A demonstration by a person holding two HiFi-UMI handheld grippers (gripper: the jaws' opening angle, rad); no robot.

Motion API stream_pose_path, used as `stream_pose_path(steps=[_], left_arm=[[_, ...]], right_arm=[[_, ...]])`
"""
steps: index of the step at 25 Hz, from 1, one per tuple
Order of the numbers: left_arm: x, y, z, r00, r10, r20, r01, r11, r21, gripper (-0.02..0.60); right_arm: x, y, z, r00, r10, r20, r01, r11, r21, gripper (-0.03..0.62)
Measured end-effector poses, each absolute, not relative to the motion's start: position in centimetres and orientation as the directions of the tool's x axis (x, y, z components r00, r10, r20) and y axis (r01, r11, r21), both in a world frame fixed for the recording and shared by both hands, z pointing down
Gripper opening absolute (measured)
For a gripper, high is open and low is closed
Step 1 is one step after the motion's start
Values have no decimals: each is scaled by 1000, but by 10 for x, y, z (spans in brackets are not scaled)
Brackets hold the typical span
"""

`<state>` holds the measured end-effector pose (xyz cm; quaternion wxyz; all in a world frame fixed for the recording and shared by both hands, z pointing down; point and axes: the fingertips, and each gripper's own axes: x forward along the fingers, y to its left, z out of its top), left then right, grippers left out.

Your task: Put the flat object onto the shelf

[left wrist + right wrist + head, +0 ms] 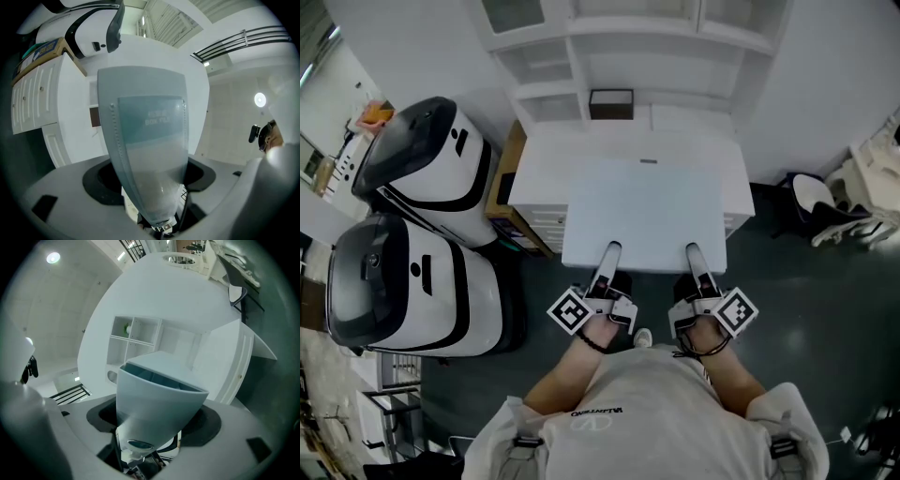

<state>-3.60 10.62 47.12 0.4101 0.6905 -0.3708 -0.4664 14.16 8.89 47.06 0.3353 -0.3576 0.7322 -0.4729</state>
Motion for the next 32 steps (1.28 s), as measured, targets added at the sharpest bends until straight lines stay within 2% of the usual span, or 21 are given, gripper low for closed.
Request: stream_pose_path(steps=[17, 32], left_arm=[[-30, 23, 472, 279, -896, -345, -146, -394, 907, 342], [-67, -128, 458, 332, -870, -363, -122, -422, 899, 342]], right_arm=[[148, 3, 471, -545, -825, -151, -215, 312, -926, 357], [110, -141, 455, -512, -844, -159, -248, 323, -913, 357]])
